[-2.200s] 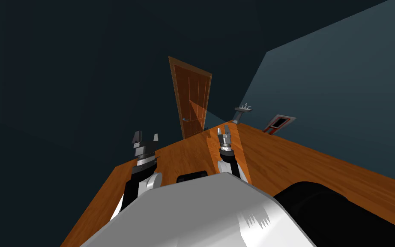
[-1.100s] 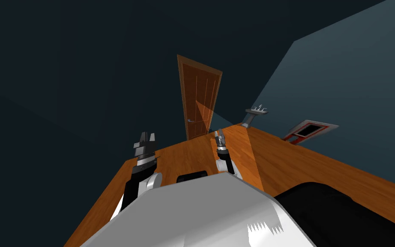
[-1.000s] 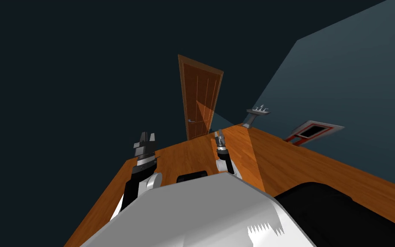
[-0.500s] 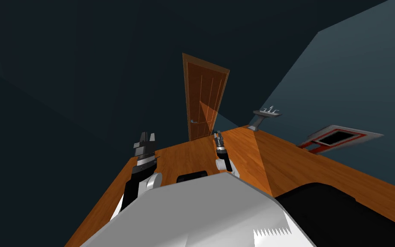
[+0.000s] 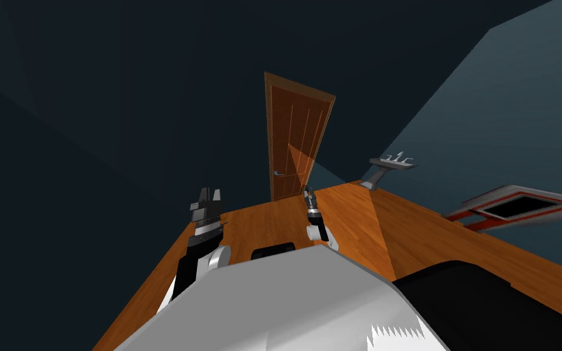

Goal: Pull the door open

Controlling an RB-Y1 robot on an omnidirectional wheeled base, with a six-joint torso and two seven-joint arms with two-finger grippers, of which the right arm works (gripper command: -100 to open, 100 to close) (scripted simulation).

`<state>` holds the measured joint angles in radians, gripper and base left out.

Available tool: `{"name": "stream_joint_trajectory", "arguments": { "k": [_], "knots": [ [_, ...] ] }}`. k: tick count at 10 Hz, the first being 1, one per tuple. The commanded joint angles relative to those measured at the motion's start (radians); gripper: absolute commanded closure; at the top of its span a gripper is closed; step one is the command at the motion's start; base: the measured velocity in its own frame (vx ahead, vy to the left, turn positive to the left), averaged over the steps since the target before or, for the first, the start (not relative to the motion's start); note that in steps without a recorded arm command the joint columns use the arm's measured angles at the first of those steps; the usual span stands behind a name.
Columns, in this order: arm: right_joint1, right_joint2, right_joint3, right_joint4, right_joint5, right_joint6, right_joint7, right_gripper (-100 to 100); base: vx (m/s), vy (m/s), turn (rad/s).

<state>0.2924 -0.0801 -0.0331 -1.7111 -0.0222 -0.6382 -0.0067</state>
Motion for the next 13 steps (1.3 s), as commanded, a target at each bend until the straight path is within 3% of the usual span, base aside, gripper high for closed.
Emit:
{"name": "stream_joint_trajectory", "arguments": {
  "k": [1, 13],
  "knots": [
    [-0.018, 0.0, -0.005, 0.047, -0.005, -0.01, -0.001, -100, 0.066, 0.0, 0.153],
    [-0.151, -0.022, -0.06, 0.368, -0.054, -0.07, -0.025, -100, 0.082, -0.014, 0.111]
  ]
}}
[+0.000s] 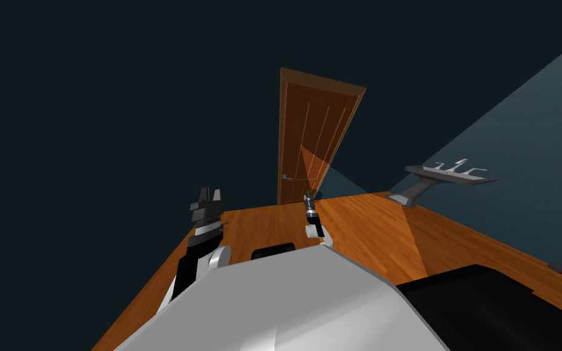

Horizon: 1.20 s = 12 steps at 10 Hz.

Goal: Pull the door open

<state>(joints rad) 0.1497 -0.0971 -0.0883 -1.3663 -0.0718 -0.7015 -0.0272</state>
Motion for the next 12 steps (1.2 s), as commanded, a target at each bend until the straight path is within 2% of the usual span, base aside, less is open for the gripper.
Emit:
{"name": "stream_joint_trajectory", "arguments": {
  "k": [1, 5, 6, 7, 9, 10, 12],
  "knots": [
    [-0.008, -0.005, -0.005, 0.031, -0.004, -0.006, -0.005, -100, 0.071, -0.015, 0.052],
    [-0.061, -0.011, -0.027, 0.162, -0.024, -0.03, -0.015, -100, 0.078, -0.029, 0.135],
    [-0.074, -0.012, -0.032, 0.188, -0.028, -0.036, -0.017, -100, 0.093, -0.03, 0.12],
    [-0.074, -0.012, -0.032, 0.196, -0.028, -0.036, -0.017, -100, 0.068, -0.018, 0.028],
    [-0.1, -0.014, -0.043, 0.258, -0.038, -0.048, -0.022, -100, 0.073, -0.03, 0.108],
    [-0.1, -0.014, -0.043, 0.26, -0.038, -0.048, -0.022, -100, 0.052, -0.024, 0.054],
    [-0.126, -0.016, -0.053, 0.322, -0.047, -0.059, -0.027, -100, 0.054, -0.012, 0.113]
  ]
}}
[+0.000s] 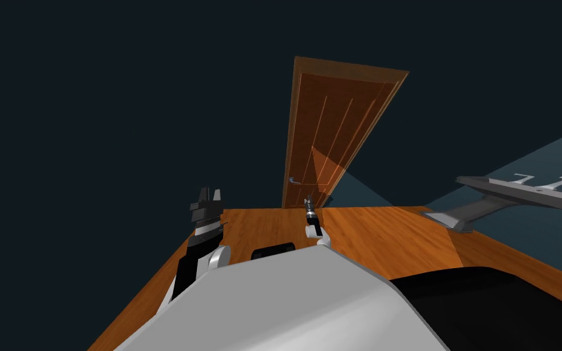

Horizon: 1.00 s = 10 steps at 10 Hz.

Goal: Pull the door open

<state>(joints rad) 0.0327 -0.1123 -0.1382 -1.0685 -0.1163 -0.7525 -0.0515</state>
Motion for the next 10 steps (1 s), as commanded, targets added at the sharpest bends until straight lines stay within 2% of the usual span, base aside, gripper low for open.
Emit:
{"name": "stream_joint_trajectory", "arguments": {
  "k": [1, 2, 6, 7, 10],
  "knots": [
    [-0.021, -0.002, -0.008, 0.05, -0.007, -0.014, -0.004, -100, 0.094, -0.053, 0.137],
    [-0.021, -0.002, -0.008, 0.056, -0.007, -0.014, -0.004, -100, 0.069, -0.04, 0.03],
    [-0.069, -0.005, -0.028, 0.17, -0.025, -0.035, -0.013, -100, 0.069, -0.025, 0.114],
    [-0.069, -0.005, -0.028, 0.174, -0.025, -0.035, -0.013, -100, 0.061, -0.027, 0.033],
    [-0.102, -0.006, -0.041, 0.256, -0.037, -0.05, -0.019, -100, 0.072, -0.043, 0.099]
  ]
}}
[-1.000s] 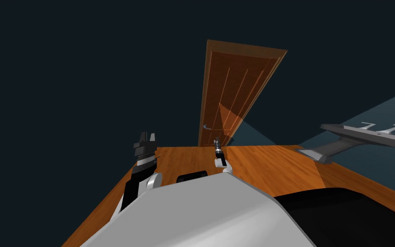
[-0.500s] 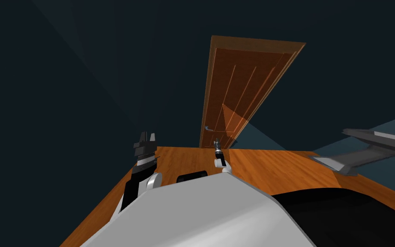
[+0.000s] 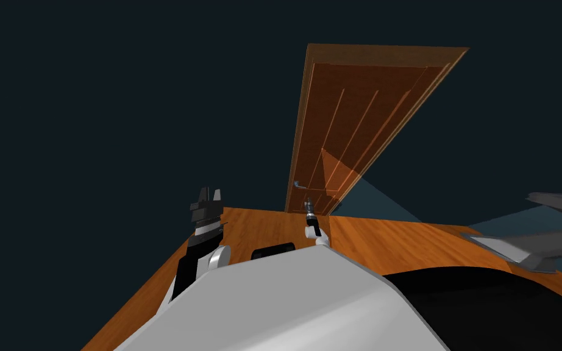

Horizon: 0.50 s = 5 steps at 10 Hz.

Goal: Pull the door open

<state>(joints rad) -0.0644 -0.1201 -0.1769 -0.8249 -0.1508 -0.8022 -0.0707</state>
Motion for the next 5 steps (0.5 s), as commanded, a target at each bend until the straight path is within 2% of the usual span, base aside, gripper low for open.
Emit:
{"name": "stream_joint_trajectory", "arguments": {
  "k": [1, 2, 3, 5],
  "knots": [
    [-0.015, 0.001, -0.007, 0.039, -0.006, -0.005, -0.002, -100, 0.078, -0.041, 0.114],
    [-0.025, 0.001, -0.011, 0.062, -0.01, -0.009, -0.004, -100, 0.084, -0.028, 0.106],
    [-0.044, 0.0, -0.019, 0.109, -0.017, -0.018, -0.007, -100, 0.099, -0.063, 0.18],
    [-0.062, 0.0, -0.026, 0.153, -0.023, -0.026, -0.011, -100, 0.096, -0.059, 0.1]
  ]
}}
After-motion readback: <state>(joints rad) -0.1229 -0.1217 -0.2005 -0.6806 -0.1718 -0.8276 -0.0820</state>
